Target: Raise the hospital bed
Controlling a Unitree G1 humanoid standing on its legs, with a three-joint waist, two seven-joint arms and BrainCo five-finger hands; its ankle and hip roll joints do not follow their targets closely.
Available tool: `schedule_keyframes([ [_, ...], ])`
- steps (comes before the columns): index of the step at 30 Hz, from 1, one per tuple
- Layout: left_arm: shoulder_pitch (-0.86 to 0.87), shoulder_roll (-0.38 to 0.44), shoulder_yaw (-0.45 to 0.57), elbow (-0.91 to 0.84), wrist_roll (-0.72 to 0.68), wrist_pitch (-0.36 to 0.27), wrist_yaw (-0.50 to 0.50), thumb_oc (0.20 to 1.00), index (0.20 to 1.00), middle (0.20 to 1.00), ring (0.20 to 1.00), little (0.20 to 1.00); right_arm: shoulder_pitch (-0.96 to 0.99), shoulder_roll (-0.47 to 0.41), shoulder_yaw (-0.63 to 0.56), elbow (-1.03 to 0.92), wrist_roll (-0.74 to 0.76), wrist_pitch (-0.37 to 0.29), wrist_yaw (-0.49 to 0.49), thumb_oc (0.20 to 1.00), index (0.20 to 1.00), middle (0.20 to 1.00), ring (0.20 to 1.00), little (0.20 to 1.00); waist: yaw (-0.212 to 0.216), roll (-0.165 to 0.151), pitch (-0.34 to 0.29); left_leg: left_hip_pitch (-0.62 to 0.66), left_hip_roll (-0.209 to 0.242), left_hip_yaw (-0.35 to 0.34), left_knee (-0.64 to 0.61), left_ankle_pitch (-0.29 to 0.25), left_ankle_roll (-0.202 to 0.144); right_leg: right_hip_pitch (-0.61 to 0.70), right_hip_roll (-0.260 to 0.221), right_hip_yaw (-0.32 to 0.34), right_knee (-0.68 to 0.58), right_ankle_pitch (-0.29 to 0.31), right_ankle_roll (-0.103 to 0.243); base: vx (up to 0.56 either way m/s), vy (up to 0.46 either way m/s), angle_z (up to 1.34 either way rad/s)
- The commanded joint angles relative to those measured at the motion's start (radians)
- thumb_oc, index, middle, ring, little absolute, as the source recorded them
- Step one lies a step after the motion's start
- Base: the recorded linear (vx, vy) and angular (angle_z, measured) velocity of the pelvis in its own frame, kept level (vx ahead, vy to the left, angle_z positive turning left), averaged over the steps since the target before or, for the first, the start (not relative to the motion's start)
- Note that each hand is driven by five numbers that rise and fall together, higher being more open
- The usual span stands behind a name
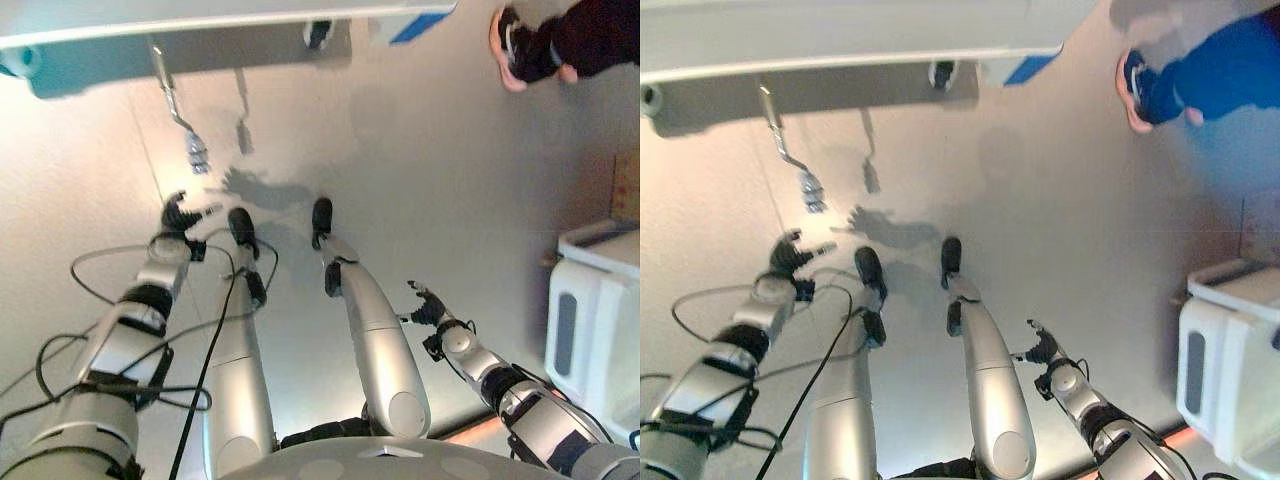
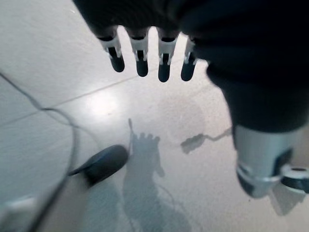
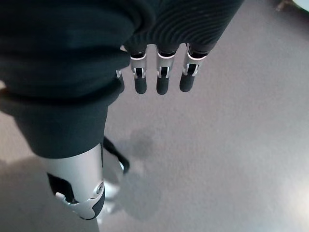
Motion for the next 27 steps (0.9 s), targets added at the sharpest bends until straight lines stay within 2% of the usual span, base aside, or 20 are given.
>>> schedule_keyframes([
  [1,0.110,-0.057,0.042,0.035,0.055,0.011,-0.057,1.000,1.000,1.000,1.000,1.000,0.068,-0.087,-0.020,0.007,-0.048,0.033,0.027,1.000,1.000,1.000,1.000,1.000,0.038,0.057,0.019,0.048,-0.070,-0.020,-0.016,0.005,-0.015,0.074,0.007,-0.046,-0.057,0.066,0.073,-0.02,-0.011,-0.05],
  [4,0.179,-0.085,0.072,0.092,0.077,0.019,-0.088,1.000,1.000,1.000,1.000,1.000,0.075,-0.094,-0.047,0.034,-0.064,0.035,0.040,1.000,1.000,1.000,1.000,1.000,0.052,0.078,0.019,0.144,-0.074,-0.027,-0.053,0.011,-0.018,0.167,0.009,-0.045,-0.070,0.055,0.074,0.03,-0.009,0.07],
  [5,0.239,-0.118,0.092,0.114,0.098,0.018,-0.103,1.000,1.000,1.000,1.000,1.000,0.088,-0.099,-0.071,0.050,-0.077,0.037,0.052,1.000,1.000,1.000,1.000,1.000,0.065,0.099,-0.011,0.230,-0.076,-0.036,-0.098,0.021,-0.023,0.253,0.014,-0.050,-0.091,0.044,0.076,0.15,-0.027,0.17],
  [8,0.317,-0.151,0.113,0.163,0.163,0.026,-0.138,1.000,1.000,1.000,1.000,1.000,0.118,-0.098,-0.103,0.066,-0.094,0.039,0.065,1.000,1.000,1.000,1.000,1.000,0.074,0.120,-0.069,0.335,-0.076,-0.046,-0.167,0.039,-0.031,0.346,0.025,-0.056,-0.119,0.030,0.079,0.17,-0.053,0.11],
  [9,0.356,-0.165,0.137,0.188,0.182,0.028,-0.146,1.000,1.000,1.000,1.000,1.000,0.140,-0.091,-0.124,0.081,-0.093,0.040,0.079,1.000,1.000,1.000,1.000,1.000,0.079,0.130,-0.113,0.399,-0.073,-0.058,-0.216,0.055,-0.039,0.403,0.030,-0.059,-0.141,0.023,0.081,0.15,-0.064,0.27],
  [10,0.356,-0.165,0.137,0.188,0.182,0.028,-0.146,1.000,1.000,1.000,1.000,1.000,0.140,-0.091,-0.124,0.081,-0.093,0.040,0.079,1.000,1.000,1.000,1.000,1.000,0.078,0.131,-0.115,0.398,-0.073,-0.058,-0.217,0.057,-0.039,0.402,0.030,-0.060,-0.143,0.025,0.081,0.20,-0.095,0.31],
  [11,0.393,-0.186,0.153,0.211,0.218,0.030,-0.147,1.000,1.000,1.000,1.000,1.000,0.161,-0.078,-0.152,0.096,-0.086,0.042,0.089,1.000,1.000,1.000,1.000,1.000,0.087,0.141,-0.166,0.452,-0.071,-0.069,-0.260,0.073,-0.048,0.459,0.037,-0.066,-0.175,0.018,0.084,0.14,-0.067,0.17],
  [15,0.423,-0.197,0.163,0.215,0.246,0.027,-0.147,1.000,1.000,1.000,1.000,1.000,0.189,-0.071,-0.171,0.102,-0.081,0.044,0.098,1.000,1.000,1.000,1.000,1.000,0.091,0.149,-0.203,0.511,-0.065,-0.077,-0.308,0.086,-0.056,0.514,0.038,-0.077,-0.208,0.016,0.088,0.08,-0.049,0.10],
  [16,0.443,-0.217,0.157,0.216,0.262,0.021,-0.155,1.000,1.000,1.000,1.000,1.000,0.204,-0.059,-0.190,0.115,-0.066,0.048,0.114,1.000,1.000,1.000,1.000,1.000,0.092,0.157,-0.246,0.559,-0.059,-0.083,-0.345,0.102,-0.062,0.564,0.043,-0.081,-0.241,0.018,0.091,0.05,-0.040,0.02],
  [17,0.443,-0.217,0.157,0.216,0.262,0.021,-0.155,1.000,1.000,1.000,1.000,1.000,0.204,-0.059,-0.190,0.115,-0.066,0.048,0.114,1.000,1.000,1.000,1.000,1.000,0.092,0.157,-0.246,0.559,-0.059,-0.083,-0.346,0.102,-0.062,0.564,0.043,-0.082,-0.241,0.018,0.091,0.10,-0.054,0.16],
  [19,0.463,-0.258,0.135,0.211,0.294,0.008,-0.143,1.000,1.000,1.000,1.000,1.000,0.242,-0.024,-0.240,0.172,-0.029,0.056,0.132,1.000,1.000,1.000,1.000,1.000,0.090,0.169,-0.332,0.644,-0.059,-0.084,-0.404,0.113,-0.069,0.655,0.053,-0.091,-0.297,0.021,0.096,0.13,-0.024,0.19],
  [20,0.471,-0.266,0.135,0.211,0.290,0.006,-0.143,1.000,1.000,1.000,1.000,1.000,0.251,-0.014,-0.242,0.182,-0.029,0.059,0.136,1.000,1.000,1.000,1.000,1.000,0.090,0.169,-0.356,0.658,-0.059,-0.083,-0.416,0.113,-0.070,0.670,0.055,-0.091,-0.311,0.024,0.096,0.14,-0.018,0.12],
  [24,0.489,-0.297,0.132,0.207,0.264,-0.004,-0.165,1.000,1.000,1.000,1.000,1.000,0.285,0.026,-0.265,0.263,-0.013,0.077,0.161,1.000,1.000,1.000,1.000,1.000,0.091,0.168,-0.442,0.724,-0.059,-0.074,-0.464,0.110,-0.071,0.739,0.059,-0.087,-0.382,0.041,0.102,0.09,-0.006,0.05],
  [27,0.496,-0.318,0.116,0.197,0.257,-0.012,-0.167,1.000,1.000,1.000,1.000,1.000,0.292,0.043,-0.271,0.286,0.000,0.083,0.174,1.000,1.000,1.000,1.000,1.000,0.092,0.168,-0.479,0.758,-0.062,-0.058,-0.485,0.104,-0.067,0.769,0.061,-0.077,-0.412,0.049,0.103,0.05,0.007,-0.03],
])
